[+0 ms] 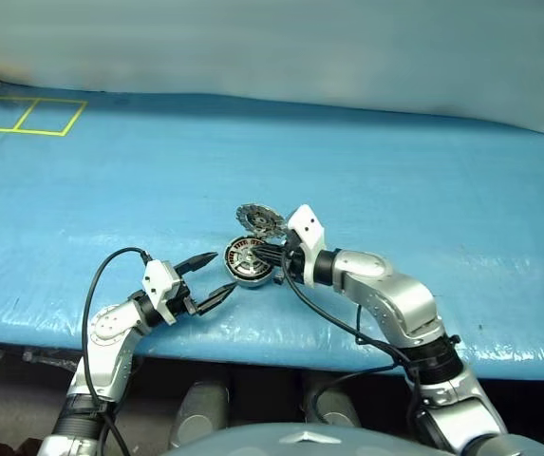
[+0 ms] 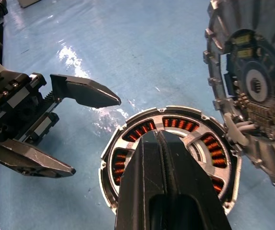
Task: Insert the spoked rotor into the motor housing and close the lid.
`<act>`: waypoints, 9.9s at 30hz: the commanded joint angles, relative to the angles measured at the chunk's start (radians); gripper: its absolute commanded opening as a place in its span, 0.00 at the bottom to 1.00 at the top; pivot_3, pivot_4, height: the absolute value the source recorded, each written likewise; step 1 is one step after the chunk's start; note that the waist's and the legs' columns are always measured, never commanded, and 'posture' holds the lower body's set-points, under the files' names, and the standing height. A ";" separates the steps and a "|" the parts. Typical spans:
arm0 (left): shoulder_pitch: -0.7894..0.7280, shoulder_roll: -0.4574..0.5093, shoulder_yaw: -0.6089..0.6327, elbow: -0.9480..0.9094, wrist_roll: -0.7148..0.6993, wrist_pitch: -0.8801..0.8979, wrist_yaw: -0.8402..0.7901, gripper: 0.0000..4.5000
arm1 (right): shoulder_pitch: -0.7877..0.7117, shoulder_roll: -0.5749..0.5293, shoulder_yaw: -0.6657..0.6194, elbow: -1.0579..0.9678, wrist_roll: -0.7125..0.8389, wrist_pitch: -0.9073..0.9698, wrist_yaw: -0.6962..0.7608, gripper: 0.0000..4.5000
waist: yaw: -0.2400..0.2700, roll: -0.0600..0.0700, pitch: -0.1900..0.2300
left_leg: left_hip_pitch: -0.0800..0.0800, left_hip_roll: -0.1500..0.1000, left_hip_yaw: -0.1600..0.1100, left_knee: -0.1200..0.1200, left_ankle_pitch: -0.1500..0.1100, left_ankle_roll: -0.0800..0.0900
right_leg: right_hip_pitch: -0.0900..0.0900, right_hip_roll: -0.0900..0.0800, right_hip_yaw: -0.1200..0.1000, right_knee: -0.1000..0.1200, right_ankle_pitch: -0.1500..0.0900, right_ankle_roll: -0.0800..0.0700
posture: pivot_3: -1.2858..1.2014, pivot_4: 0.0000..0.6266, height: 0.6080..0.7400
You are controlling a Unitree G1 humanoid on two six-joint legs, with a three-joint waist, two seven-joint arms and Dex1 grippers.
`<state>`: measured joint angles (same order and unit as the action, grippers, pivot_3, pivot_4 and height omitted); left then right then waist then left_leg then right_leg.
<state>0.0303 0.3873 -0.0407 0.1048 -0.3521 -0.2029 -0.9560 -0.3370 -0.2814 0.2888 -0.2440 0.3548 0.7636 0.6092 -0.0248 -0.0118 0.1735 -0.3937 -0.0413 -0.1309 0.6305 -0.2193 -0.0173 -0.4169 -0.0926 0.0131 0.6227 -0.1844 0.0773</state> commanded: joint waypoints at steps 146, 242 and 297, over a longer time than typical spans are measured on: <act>0.064 0.037 0.036 -0.128 -0.003 0.080 0.074 0.86 | 0.013 0.048 0.116 0.086 -0.240 -0.236 -0.009 0.67 | -0.011 0.000 -0.001 | 0.001 0.000 -0.001 -0.003 0.001 -0.002 | 0.000 0.000 0.000 0.002 -0.002 -0.002 | 0.52 0.24 1.00; -0.099 -0.034 -0.063 0.066 0.085 0.163 0.095 0.00 | 0.078 -0.022 0.084 -0.020 -0.257 -0.197 -0.041 1.00 | 0.012 0.000 -0.008 | 0.003 0.000 -0.002 -0.002 0.001 -0.002 | 0.002 -0.001 -0.001 0.001 -0.002 -0.001 | 0.52 0.24 1.00; -0.098 -0.060 -0.027 0.082 0.033 0.226 0.126 0.00 | 0.217 0.281 -0.529 0.105 0.597 0.424 -0.288 0.28 | 0.002 0.003 -0.008 | 0.002 0.000 -0.003 -0.003 0.001 -0.002 | 0.001 0.000 -0.001 0.001 -0.002 -0.001 | 0.52 0.24 1.00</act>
<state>-0.0760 0.3345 -0.0651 0.1819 -0.3103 -0.0426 -0.8487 -0.1151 0.0019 -0.2595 -0.1232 0.9488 1.1912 0.3275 -0.0229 -0.0084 0.1654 -0.3922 -0.0414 -0.1336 0.6277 -0.2186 -0.0195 -0.4155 -0.0930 0.0117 0.6233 -0.1869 0.0765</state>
